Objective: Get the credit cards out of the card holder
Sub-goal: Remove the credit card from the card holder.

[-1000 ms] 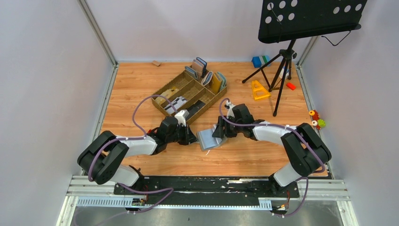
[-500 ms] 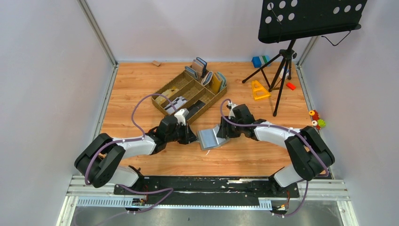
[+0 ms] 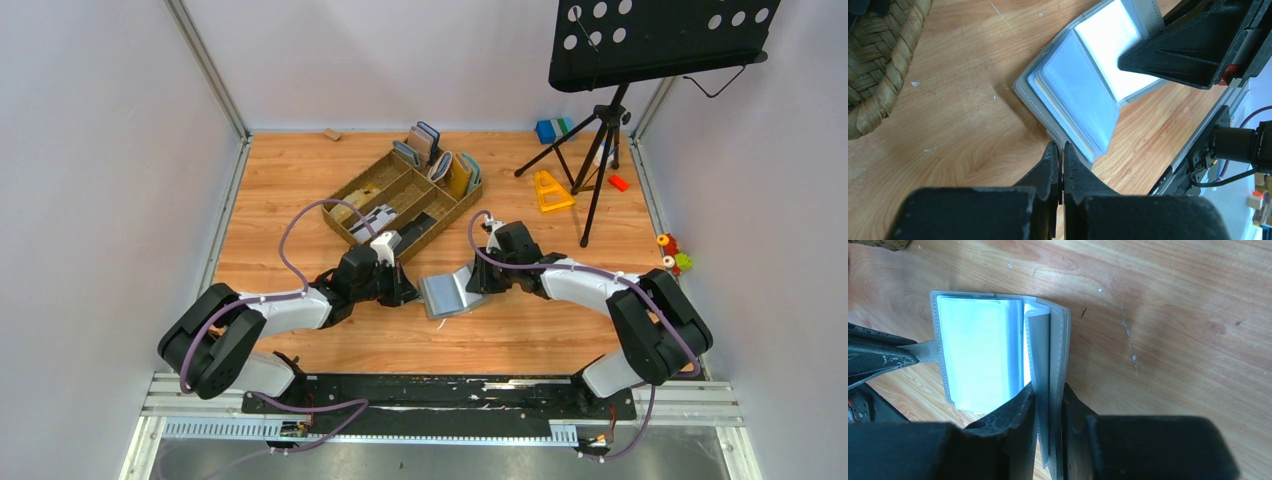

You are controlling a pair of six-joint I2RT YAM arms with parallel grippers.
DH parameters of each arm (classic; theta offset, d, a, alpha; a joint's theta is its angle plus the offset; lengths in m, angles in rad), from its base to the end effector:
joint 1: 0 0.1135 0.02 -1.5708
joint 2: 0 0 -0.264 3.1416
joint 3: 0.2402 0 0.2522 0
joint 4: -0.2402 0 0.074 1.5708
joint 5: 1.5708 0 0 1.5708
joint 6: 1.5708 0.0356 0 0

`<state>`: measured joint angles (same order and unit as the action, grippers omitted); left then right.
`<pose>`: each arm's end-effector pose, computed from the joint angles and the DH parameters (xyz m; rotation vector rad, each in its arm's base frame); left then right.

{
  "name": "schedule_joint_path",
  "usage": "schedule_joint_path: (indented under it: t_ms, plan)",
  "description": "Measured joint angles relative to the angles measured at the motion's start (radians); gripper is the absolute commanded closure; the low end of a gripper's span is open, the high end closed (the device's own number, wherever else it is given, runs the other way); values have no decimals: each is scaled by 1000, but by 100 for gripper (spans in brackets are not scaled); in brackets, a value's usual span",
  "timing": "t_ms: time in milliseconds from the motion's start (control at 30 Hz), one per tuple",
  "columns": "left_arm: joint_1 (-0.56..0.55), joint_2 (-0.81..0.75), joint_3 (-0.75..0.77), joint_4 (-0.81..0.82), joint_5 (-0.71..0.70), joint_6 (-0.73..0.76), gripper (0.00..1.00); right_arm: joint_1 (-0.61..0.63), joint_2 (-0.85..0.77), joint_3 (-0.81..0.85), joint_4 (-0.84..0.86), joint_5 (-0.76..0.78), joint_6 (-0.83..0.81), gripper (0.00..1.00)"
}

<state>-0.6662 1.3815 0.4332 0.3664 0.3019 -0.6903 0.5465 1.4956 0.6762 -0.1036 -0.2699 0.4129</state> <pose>0.1917 -0.1641 0.1494 0.1630 2.3328 -1.0644 0.2314 0.1519 0.1523 -0.2914 2.5831 0.7151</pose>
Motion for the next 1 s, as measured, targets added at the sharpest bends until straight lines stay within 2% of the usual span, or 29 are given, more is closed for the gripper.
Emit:
schedule_joint_path:
  t_ms: [133, 233, 500, 600, 700, 967, 1000]
  plan:
    - [0, -7, 0, -7, -2, 0, 99, 0, 2, 0, 10, -10, 6, 89]
    - [0, -17, 0, -11, -8, 0, 92, 0, -3, 0, 11, -14, 8, 100]
    - [0, -17, 0, -11, -18, -3, 75, 0, -33, -35, 56, -41, 35, 100]
    - [0, -23, -4, -11, -37, -6, 60, 0, -38, -49, 82, -54, 55, 100]
    - [1, -95, -49, -13, -82, -18, 43, 0, -61, -57, 89, -63, 73, 100]
    - [28, -307, -95, -37, -120, -23, 18, -14, -185, -58, 103, -105, 124, 100]
    - [39, -322, -101, -29, -109, -28, 11, -20, -200, -58, 103, -113, 133, 100]
